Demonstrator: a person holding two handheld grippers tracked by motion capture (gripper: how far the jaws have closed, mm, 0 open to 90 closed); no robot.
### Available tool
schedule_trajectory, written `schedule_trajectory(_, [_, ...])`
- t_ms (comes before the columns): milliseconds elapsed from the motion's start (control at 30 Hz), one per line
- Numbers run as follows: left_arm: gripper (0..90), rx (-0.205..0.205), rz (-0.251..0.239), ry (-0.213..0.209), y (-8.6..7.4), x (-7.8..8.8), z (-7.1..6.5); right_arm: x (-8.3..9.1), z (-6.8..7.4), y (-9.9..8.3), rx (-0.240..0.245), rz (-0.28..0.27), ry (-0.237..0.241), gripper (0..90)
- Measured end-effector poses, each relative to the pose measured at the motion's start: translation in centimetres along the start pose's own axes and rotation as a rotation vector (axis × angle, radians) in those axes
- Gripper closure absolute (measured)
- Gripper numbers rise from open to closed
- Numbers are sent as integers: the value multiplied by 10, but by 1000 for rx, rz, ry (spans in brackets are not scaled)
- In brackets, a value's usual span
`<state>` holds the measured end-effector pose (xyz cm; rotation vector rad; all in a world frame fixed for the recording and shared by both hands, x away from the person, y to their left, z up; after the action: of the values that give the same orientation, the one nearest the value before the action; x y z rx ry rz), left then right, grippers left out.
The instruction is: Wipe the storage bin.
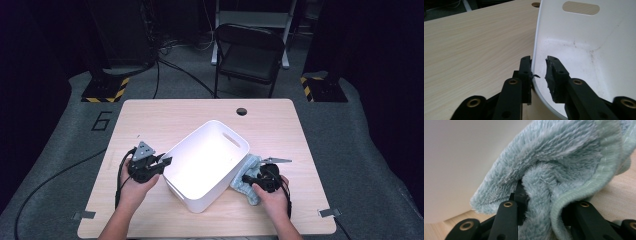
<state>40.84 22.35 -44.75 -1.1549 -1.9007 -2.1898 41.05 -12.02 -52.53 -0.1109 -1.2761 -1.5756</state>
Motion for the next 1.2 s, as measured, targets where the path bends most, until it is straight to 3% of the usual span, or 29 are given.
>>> schedule_trajectory(233, [782, -47, 27, -13, 0, 4, -9, 4, 0, 2, 0, -28, 1, 679])
schedule_trajectory(400, [784, -34, 10, -4, -1, 3, -12, 10, 5, 7, 18, -44, 4, 679])
schedule_trajectory(733, [781, -38, 18, 19, -2, 5, -20, 42, 30, 32, 105, -170, 38, 679])
schedule_trajectory(967, [777, -22, 10, 28, -2, 6, -21, 63, 46, 45, 147, -242, 57, 681])
schedule_trajectory(1067, [774, -26, 15, 23, -2, 6, -22, 71, 53, 50, 149, -277, 90, 682])
schedule_trajectory(1200, [771, -37, 17, 18, -2, 6, -24, 66, 55, 50, 184, -250, 40, 684])
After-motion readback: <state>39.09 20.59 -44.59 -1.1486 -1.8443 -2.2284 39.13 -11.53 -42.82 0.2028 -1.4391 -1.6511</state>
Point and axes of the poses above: each handheld gripper's, and its own axes: x roughly backward along the jaws, y roughly out of its top, z roughly to its left, the point moved 5 cm from there along -x, roughly forward along the jaws, and after that the axes turned 6 degrees about y, right-handed, at the moved point
